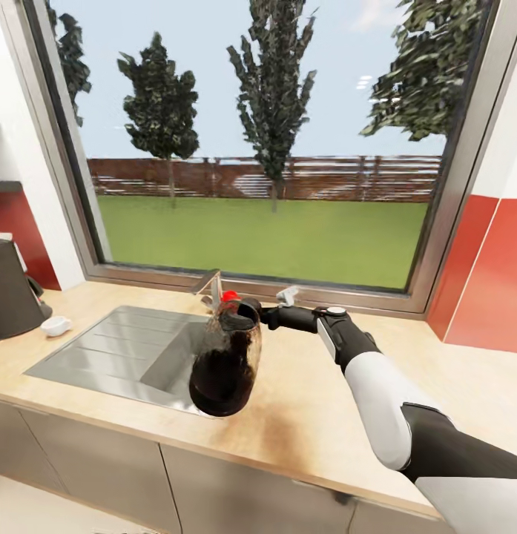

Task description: Set up a coffee station on the kitchen countertop: keep the coffee maker on the countertop, move the bottle of coffee from the kitchen shelf to the counter next to the coffee maker, place a paper coffee filter on top of the coffee maker, put the saucer next to the coffee maker with the coffee cup on the saucer, and place the electric kettle next to the coffee maker.

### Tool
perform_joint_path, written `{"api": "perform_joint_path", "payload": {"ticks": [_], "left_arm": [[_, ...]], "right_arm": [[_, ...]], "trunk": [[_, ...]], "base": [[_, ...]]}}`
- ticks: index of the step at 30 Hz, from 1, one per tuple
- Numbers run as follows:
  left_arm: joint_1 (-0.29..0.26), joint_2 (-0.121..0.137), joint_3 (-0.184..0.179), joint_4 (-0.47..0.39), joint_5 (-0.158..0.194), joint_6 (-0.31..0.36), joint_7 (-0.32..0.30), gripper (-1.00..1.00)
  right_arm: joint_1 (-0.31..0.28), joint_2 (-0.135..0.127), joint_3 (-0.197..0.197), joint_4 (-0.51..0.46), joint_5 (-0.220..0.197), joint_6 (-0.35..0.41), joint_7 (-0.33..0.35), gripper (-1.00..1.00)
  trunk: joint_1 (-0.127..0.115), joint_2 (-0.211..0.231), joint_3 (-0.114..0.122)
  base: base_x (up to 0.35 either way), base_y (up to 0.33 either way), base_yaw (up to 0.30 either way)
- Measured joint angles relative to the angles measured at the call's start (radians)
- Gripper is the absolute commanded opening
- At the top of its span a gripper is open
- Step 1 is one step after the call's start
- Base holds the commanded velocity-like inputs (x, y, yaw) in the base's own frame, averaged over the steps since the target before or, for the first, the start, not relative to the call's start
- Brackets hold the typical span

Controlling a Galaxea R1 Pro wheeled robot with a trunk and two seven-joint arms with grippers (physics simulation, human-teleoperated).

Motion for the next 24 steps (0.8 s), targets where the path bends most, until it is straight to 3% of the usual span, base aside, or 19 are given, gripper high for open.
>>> {"api": "perform_joint_path", "payload": {"ticks": [12,18,24], "left_arm": [[0.000,-0.002,0.001,0.000,0.000,0.000,0.000,1.00],[0.000,-0.001,0.001,0.000,0.000,0.000,0.000,1.00],[0.000,-0.001,0.001,0.000,0.000,0.000,0.000,1.00]], "right_arm": [[0.000,0.000,0.000,0.001,0.000,0.001,0.000,-1.00],[0.000,0.000,0.000,0.001,0.000,0.000,0.000,-1.00],[0.000,0.000,0.000,0.017,0.000,-0.003,0.081,-1.00]], "trunk": [[0.000,0.000,0.014],[0.000,0.000,0.016],[0.000,0.000,0.016]], "base": [[0.000,0.311,0.195],[0.000,0.311,0.018],[0.000,0.311,0.000]]}}
